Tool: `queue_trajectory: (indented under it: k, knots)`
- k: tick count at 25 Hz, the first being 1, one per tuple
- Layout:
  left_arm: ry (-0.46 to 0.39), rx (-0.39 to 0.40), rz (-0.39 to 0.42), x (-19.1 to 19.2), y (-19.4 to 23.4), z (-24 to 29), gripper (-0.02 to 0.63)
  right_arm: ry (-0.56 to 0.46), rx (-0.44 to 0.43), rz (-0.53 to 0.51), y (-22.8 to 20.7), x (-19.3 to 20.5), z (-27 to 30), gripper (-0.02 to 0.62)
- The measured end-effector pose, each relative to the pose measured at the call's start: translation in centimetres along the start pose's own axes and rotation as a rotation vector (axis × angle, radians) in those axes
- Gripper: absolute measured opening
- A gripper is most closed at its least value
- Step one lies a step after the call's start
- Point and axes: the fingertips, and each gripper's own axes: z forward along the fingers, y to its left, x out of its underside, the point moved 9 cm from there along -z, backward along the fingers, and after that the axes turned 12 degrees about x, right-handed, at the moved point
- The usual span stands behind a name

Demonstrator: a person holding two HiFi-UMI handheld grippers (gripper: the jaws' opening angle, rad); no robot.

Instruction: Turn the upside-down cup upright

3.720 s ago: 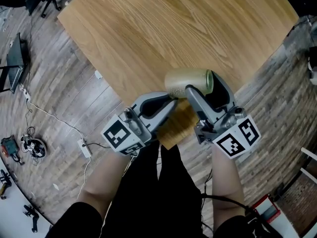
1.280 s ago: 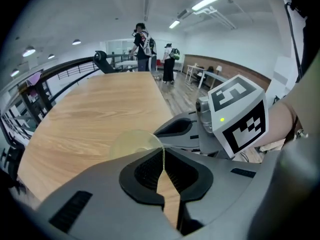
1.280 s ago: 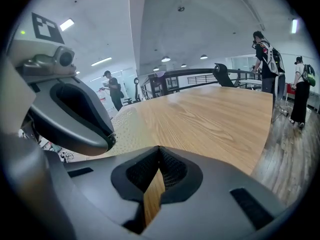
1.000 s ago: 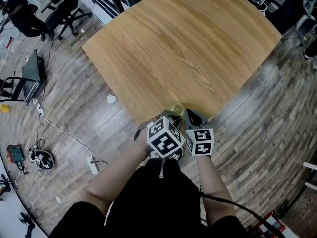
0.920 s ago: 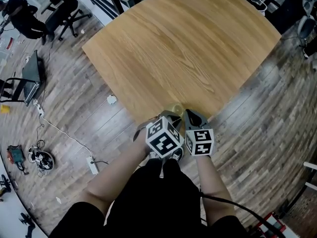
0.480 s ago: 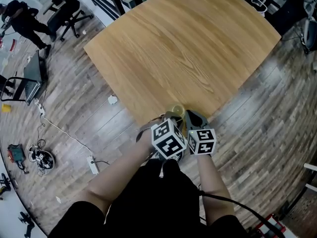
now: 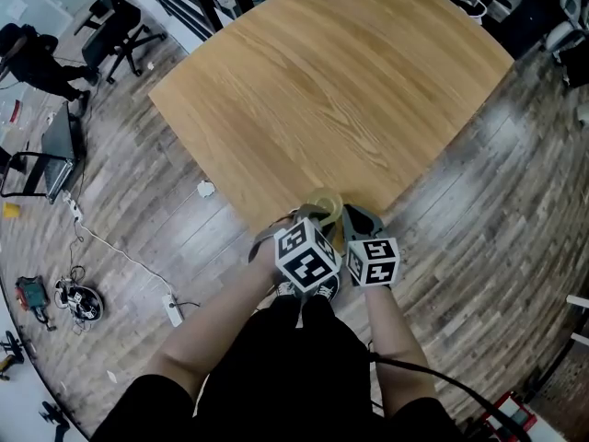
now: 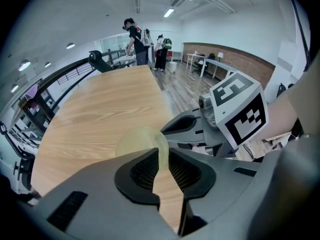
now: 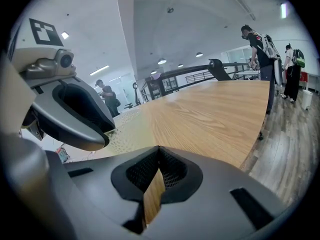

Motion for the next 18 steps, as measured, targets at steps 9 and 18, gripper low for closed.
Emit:
queue_trajectory:
  k: [9, 18]
  knots:
    - [-0.156, -0.040, -0.007, -0.2, -0.3, -2.2, 0.067, -0.038, 0.016, -0.011, -0.5, -1.4, -2.0, 0.014]
    - [-0.511, -0.148, -0.001, -0.3, -1.3, -8.0, 0.009, -0.160, 0.053, -0.050, 1.0, -6.1, -7.2, 0.014]
